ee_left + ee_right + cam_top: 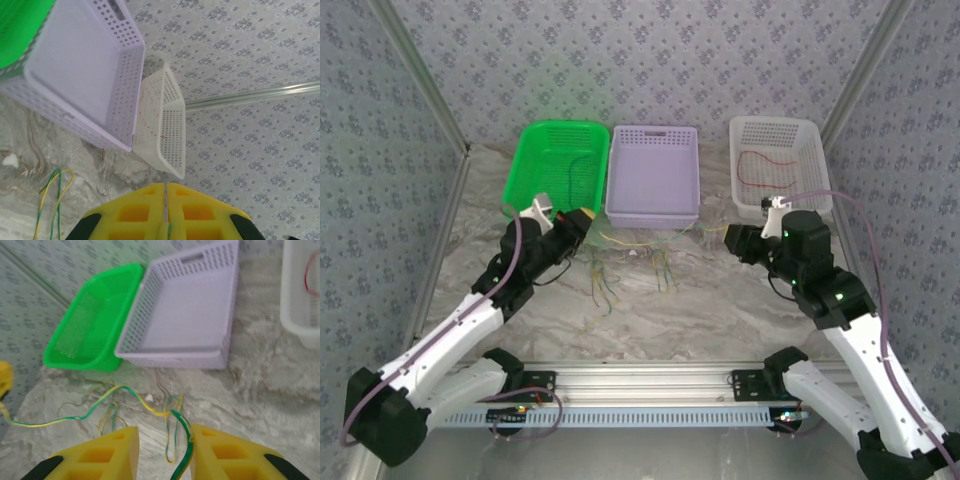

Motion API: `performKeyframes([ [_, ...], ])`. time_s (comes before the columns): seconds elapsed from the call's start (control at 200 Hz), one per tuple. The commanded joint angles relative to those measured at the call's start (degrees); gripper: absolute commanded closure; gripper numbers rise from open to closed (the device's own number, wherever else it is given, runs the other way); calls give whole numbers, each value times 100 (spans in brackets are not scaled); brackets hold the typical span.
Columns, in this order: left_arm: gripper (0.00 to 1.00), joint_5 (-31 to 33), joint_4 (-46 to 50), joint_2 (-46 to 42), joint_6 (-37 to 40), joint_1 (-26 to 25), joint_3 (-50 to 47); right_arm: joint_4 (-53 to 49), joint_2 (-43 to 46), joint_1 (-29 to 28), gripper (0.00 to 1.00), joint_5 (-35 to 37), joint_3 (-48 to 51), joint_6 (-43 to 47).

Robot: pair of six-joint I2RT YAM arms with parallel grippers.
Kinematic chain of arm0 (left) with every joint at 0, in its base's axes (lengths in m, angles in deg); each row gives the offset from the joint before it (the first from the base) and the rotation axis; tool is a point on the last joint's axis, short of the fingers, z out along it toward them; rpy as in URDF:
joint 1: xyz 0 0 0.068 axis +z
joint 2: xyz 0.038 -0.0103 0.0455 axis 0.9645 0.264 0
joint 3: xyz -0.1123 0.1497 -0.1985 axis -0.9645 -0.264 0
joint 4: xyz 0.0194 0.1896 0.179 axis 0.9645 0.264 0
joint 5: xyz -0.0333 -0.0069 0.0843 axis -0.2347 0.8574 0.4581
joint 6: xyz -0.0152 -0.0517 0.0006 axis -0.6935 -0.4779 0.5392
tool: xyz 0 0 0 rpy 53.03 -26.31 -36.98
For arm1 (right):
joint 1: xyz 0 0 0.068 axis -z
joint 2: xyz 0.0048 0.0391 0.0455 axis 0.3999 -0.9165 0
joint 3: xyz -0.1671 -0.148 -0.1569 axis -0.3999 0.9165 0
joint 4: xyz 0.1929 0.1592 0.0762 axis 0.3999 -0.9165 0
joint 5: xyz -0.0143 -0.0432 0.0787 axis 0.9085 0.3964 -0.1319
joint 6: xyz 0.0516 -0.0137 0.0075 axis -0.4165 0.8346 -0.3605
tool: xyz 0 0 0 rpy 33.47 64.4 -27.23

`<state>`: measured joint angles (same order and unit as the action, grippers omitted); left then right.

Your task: Untangle the cables

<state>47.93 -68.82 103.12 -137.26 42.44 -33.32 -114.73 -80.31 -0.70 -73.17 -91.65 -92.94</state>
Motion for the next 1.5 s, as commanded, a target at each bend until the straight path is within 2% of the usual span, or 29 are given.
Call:
performKeyframes([
  [0.0,100,-131,-689,345,607,-10,482,-262,-117,-152,66,242,-215,324],
  [0.095,100,14,-707,659,877,19,810,-409,-141,-160,65,778,-202,127],
  [0.195,100,294,-508,808,1147,166,1092,-626,44,-159,55,1601,-46,-209],
  [0.255,100,266,-573,868,1113,425,1172,-784,145,-112,49,1785,50,-345],
  [0.325,100,77,-798,938,909,766,1222,-842,169,-32,46,1765,148,-384],
  [0.515,100,-476,-638,1291,895,1225,1870,-640,255,-80,44,1377,721,-477],
  [0.69,100,-1364,-311,1674,1165,1247,2379,505,316,-481,45,433,495,548],
  [0.799,100,-1784,-284,1752,1248,1213,2435,966,-325,-809,44,108,-135,1285],
  [0.999,100,-2257,58,1846,1654,810,2719,1316,-2204,-1141,43,-876,-1744,2058],
  [1.174,100,-2448,443,1959,1999,457,3077,799,-3423,-1488,43,-1559,-2977,2402],
  [1.284,100,-2524,514,2041,2078,362,3169,756,-3703,-1552,45,-1552,-3042,2356],
  [1.499,100,-2542,576,2113,2162,270,3197,965,-3714,-1552,51,-1794,-2775,2141],
])
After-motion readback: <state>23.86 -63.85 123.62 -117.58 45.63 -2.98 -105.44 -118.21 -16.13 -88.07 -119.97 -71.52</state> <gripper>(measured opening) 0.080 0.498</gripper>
